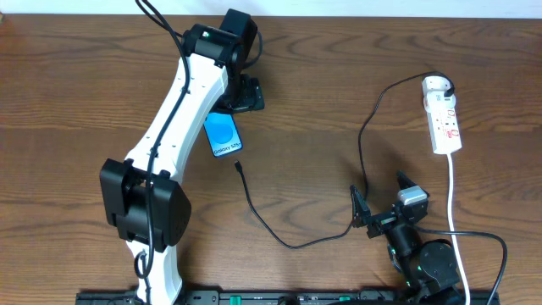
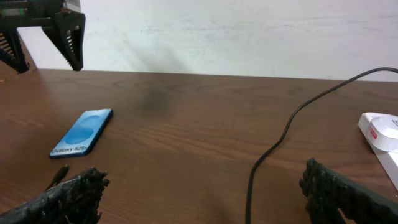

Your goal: Plug charger to phone and switch on socket

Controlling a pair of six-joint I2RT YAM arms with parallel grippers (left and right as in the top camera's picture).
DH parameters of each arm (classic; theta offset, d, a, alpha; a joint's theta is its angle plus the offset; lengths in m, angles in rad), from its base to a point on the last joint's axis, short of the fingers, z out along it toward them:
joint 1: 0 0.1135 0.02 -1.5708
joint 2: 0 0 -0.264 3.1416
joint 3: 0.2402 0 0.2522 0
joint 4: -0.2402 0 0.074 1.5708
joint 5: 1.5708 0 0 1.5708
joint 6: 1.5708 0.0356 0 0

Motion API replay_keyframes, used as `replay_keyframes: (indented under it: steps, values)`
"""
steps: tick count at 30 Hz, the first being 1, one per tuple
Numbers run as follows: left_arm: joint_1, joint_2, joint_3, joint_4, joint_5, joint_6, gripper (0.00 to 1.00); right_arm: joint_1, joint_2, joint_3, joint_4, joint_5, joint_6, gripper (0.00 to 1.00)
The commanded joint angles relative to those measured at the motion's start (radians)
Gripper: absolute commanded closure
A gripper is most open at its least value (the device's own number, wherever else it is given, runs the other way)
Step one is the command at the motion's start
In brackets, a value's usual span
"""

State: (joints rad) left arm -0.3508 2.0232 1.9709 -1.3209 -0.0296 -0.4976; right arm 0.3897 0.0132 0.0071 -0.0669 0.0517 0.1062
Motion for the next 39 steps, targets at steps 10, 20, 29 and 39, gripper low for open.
replay_keyframes:
  steps: [10, 20, 29, 39]
  values:
    - [0.001, -0.016, -0.002, -0.005, -0.016, -0.005, 0.02, -0.005, 0.0, -0.002, -0.004, 0.001, 0.012, 0.01]
    - [0.03, -0.134, -0.002, 0.005, -0.017, 0.003, 0.02, -0.005, 0.0, -0.002, -0.004, 0.001, 0.012, 0.01]
    - [0.053, -0.142, -0.002, -0.002, -0.016, 0.003, 0.02, -0.005, 0.0, -0.002, -0.004, 0.001, 0.012, 0.01]
    - [0.053, -0.142, -0.002, -0.01, -0.016, 0.003, 0.02, -0.005, 0.0, -0.002, -0.004, 0.001, 0.012, 0.01]
